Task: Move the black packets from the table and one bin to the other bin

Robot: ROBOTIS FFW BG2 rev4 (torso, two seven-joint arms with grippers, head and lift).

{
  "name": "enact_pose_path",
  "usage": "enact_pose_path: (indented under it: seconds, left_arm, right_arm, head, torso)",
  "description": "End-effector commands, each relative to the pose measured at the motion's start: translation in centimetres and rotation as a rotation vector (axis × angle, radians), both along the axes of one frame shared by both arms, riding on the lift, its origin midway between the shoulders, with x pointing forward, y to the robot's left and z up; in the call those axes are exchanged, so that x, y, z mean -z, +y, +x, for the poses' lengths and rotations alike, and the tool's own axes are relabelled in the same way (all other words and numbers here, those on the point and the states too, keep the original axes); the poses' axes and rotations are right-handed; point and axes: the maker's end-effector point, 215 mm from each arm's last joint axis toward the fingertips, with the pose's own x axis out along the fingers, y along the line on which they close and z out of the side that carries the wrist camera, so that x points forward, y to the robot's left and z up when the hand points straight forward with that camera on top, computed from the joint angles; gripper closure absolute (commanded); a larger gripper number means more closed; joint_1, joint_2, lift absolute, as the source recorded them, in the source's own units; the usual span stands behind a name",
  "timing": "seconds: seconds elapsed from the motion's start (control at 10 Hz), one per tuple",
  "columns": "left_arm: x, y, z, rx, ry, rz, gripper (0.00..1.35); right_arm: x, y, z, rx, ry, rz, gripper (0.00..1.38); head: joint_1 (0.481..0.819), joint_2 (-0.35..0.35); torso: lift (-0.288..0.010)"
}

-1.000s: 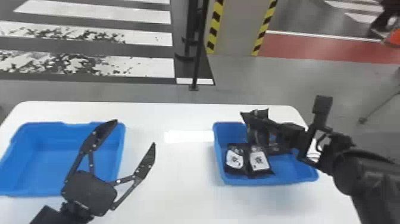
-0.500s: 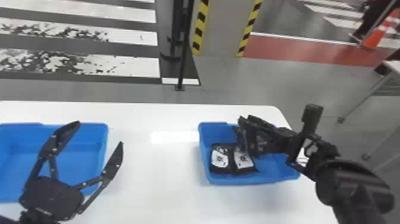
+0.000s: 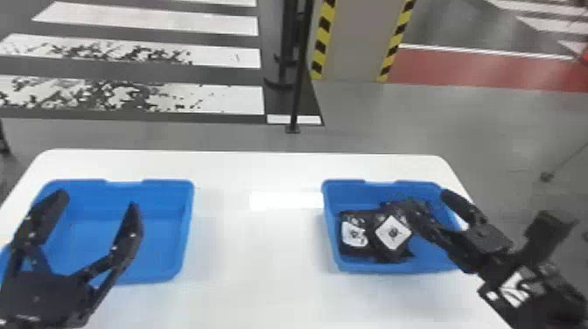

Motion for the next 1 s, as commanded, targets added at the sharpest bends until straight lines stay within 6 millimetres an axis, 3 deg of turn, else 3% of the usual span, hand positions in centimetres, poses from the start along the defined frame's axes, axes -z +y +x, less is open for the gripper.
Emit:
enact_pose_path:
  seconds: [0.0,0.1,0.3,0.4,0.5,0.6,0.7,0.9]
  left_arm:
    - [0.6,2.6,-1.1,-0.056,0.069,0.018,0.27]
    - [1.4,3.3,-1.7,-0.068,0.125,0.024,0.27]
    - [2.9,5.0,-3.1,-0.118,0.217,0.0,0.27]
    - [3.8,6.4,-3.8,-0.158,0.247,-0.011,0.28]
    - [5.0,8.0,-4.5,-0.197,0.282,-0.008,0.28]
    - [5.3,7.5,-4.9,-0.192,0.28,-0.011,0.28]
    - [4.0,6.4,-5.2,-0.176,0.232,-0.024,0.28]
    - [4.0,7.4,-6.5,-0.21,0.236,-0.06,0.28]
  right_arm:
    - [-2.9,-1.8,-4.2,0.095,-0.089,-0.057,0.16]
    - [-4.0,-2.2,-5.9,0.116,-0.111,-0.089,0.16]
    - [-7.5,0.4,-9.0,0.101,-0.148,-0.181,0.16]
    - [-8.0,0.8,-9.9,0.106,-0.144,-0.201,0.16]
    - [-7.0,1.2,-10.7,0.11,-0.106,-0.191,0.16]
    - [-6.7,1.3,-11.2,0.12,-0.091,-0.183,0.16]
    - [-7.0,1.2,-12.0,0.145,-0.08,-0.193,0.16]
    - [-7.1,1.3,-13.2,0.168,-0.039,-0.194,0.16]
  head:
    - [0.695,-0.13]
    - [0.695,-0.122]
    - [0.695,-0.115]
    - [0.695,-0.104]
    - [0.695,-0.072]
    - [0.695,-0.036]
    - [0.695,-0.017]
    - [0.695,-0.035]
  torso:
    - [-0.11]
    - [-0.11]
    - [-0.11]
    - [-0.11]
    - [-0.11]
    - [-0.11]
    - [-0.11]
    - [-0.11]
